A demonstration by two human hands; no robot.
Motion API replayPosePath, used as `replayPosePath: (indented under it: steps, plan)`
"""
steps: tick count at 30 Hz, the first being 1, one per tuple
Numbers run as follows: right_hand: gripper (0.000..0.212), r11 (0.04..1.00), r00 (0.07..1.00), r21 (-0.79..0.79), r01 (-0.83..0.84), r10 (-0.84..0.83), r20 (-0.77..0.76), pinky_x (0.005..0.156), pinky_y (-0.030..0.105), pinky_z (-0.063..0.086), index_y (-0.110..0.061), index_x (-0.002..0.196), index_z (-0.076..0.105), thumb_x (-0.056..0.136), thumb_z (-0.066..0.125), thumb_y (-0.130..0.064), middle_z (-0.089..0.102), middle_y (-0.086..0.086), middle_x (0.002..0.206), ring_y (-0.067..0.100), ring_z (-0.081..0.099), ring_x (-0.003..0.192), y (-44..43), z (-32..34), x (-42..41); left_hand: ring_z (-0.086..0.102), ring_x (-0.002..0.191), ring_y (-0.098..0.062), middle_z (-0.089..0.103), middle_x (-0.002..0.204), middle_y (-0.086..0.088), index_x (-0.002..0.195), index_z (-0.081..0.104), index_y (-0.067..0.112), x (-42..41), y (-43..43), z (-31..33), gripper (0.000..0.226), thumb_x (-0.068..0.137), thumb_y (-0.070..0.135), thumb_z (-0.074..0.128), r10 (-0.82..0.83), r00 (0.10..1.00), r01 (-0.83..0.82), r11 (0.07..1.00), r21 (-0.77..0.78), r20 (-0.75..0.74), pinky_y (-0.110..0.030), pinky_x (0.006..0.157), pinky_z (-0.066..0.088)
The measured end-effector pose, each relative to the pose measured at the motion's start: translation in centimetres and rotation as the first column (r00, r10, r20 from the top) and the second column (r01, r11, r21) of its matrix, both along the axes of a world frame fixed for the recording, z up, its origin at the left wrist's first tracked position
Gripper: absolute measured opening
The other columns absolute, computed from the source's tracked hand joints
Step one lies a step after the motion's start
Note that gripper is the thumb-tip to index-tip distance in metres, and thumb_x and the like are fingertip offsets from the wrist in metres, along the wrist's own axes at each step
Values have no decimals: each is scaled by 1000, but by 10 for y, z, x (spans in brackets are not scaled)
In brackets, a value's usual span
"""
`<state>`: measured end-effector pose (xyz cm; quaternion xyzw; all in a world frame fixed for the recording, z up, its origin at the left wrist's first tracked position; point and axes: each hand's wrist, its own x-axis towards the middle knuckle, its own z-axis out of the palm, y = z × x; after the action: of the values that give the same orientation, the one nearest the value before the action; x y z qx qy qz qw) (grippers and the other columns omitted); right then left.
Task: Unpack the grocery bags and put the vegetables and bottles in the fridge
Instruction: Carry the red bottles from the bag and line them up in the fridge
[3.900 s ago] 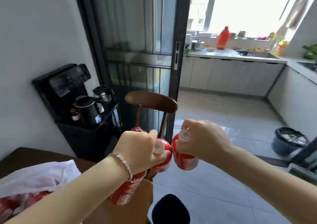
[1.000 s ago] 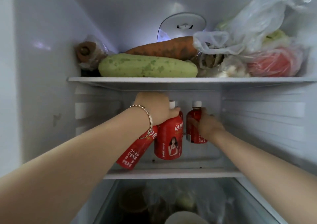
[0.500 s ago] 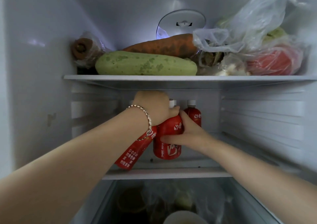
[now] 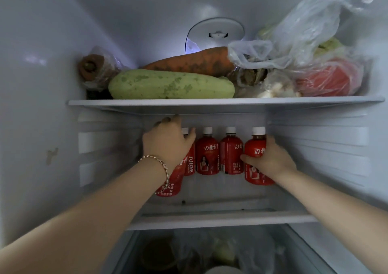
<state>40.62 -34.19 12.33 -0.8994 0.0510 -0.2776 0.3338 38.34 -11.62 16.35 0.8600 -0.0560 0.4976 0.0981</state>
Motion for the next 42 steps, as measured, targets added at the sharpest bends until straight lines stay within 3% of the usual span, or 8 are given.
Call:
replayPosePath:
  steps: [4, 9, 15, 19, 24, 32, 38, 42]
  plan:
    - [89, 962, 957, -229, 148, -198, -213, 93, 40, 47, -15, 149, -4, 89, 50, -55, 49, 17, 135, 33, 53, 118, -4, 9, 31, 47, 113, -33, 56, 116, -14, 120, 49, 13, 13, 13, -14, 46, 89, 47, 44, 130, 988, -132, 991, -15, -80, -36, 80, 42]
    - [105, 975, 940, -138, 176, -208, -270, 102, 44, 42, -5, 141, -31, 89, 58, -25, 30, 29, 146, 41, 42, 128, 17, 7, 63, 36, 124, -36, 36, 137, -18, 142, 28, 27, 19, 22, -34, 61, 90, 56, 40, 216, 953, -201, 976, 88, -212, -40, 91, 40]
    - [137, 987, 915, -71, 145, -161, -370, 109, 47, 31, -13, 136, -41, 72, 74, -50, -5, 39, 148, 46, 23, 137, 35, -2, 57, 23, 133, -40, 3, 152, -19, 148, 4, 33, 29, 31, -45, 83, 86, 49, 57, 178, 850, -162, 984, 75, -497, -43, 98, 39]
    - [138, 968, 926, -172, 181, -227, -301, 103, 46, 38, -11, 140, -34, 69, 74, -56, 16, 37, 146, 42, 34, 132, 31, -7, 55, 15, 137, -43, -4, 153, -22, 149, 0, 29, 33, 33, -42, 91, 85, 41, 64, 197, 821, -195, 979, 60, -535, -44, 103, 35]
    - [128, 956, 929, -225, 190, -249, -274, 99, 42, 42, -14, 144, -28, 74, 74, -49, 26, 30, 144, 38, 43, 127, 27, -10, 54, 25, 132, -38, 27, 144, -24, 147, 12, 18, 32, 37, -37, 96, 76, 45, 71, 355, 844, -278, 931, 237, -403, -39, 102, 32]
    - [109, 948, 923, -257, 189, -261, -283, 100, 42, 41, -11, 146, -22, 86, 65, -36, 24, 31, 144, 38, 43, 127, 28, -9, 41, 18, 136, -42, 9, 149, -30, 148, 8, 18, 32, 41, -45, 91, 82, 42, 65, 295, 854, -216, 950, 224, -427, -42, 99, 39]
    - [35, 894, 968, -440, 86, -180, -177, 80, 32, 49, -9, 119, 57, 89, 54, -27, 59, 11, 116, 27, 60, 104, 50, -7, 7, 15, 139, -41, -11, 153, -24, 149, -2, 31, 17, 45, -31, 87, 89, 36, 59, 285, 767, -180, 956, 233, -575, -45, 108, 29]
    - [15, 853, 978, -493, -169, 84, -191, 69, 28, 47, -10, 90, 62, 89, 52, -21, 59, 6, 86, 25, 62, 84, 74, 2, -31, 35, 129, -37, 20, 149, -23, 144, 28, 21, -8, 40, -34, 61, 90, 34, 54, 298, 716, -203, 954, 221, -631, -41, 106, 36]
